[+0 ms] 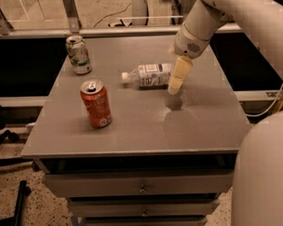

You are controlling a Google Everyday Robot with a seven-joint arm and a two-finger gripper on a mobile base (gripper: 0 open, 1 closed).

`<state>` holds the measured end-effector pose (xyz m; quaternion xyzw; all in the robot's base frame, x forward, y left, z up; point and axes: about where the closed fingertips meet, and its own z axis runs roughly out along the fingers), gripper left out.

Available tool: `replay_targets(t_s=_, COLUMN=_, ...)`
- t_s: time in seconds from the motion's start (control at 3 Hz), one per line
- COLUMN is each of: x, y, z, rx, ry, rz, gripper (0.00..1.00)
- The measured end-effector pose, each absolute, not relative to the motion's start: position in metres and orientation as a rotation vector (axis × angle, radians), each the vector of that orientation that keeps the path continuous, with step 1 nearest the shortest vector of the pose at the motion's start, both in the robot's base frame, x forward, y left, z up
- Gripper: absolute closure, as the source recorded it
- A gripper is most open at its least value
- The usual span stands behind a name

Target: Knock blue plastic bottle over

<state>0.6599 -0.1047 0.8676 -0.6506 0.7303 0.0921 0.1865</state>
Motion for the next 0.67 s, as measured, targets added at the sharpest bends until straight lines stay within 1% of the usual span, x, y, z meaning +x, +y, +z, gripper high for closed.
replay_targets(t_s=0.33, x=0.6347, y=-0.1482, z=0.878, rx=-1.685, ry=2.089, rz=0.24, gripper=0.0)
replay_targets(t_s=0.67, x=0.6375, y=-0.1421, z=0.8757, rx=-1.701, ry=2.085, rz=0.247, gripper=0.0)
